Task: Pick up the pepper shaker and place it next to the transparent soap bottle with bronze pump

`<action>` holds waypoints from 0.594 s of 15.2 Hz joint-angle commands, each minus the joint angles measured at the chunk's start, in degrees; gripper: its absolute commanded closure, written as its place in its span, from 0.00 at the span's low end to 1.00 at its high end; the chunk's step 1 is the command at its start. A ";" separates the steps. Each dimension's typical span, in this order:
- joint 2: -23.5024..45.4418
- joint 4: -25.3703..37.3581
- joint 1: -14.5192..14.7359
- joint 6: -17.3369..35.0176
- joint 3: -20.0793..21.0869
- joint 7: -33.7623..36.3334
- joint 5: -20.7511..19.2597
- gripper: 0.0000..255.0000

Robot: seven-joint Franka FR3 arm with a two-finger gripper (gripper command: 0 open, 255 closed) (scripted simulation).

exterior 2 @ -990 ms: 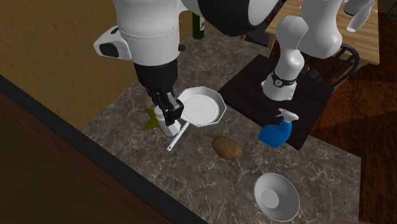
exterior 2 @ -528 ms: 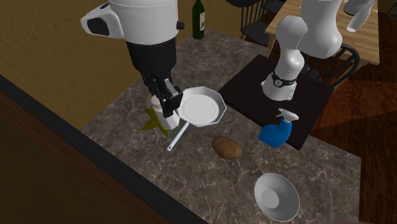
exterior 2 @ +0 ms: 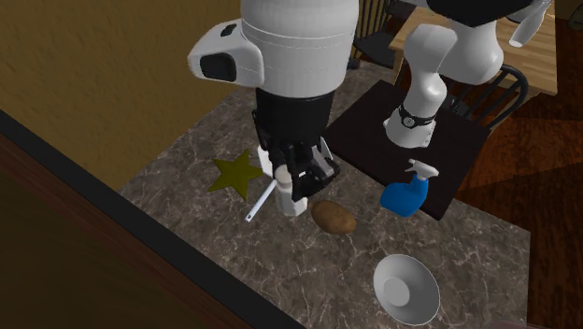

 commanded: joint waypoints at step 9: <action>-2.95 -4.05 7.84 1.34 4.75 12.78 -2.22 1.00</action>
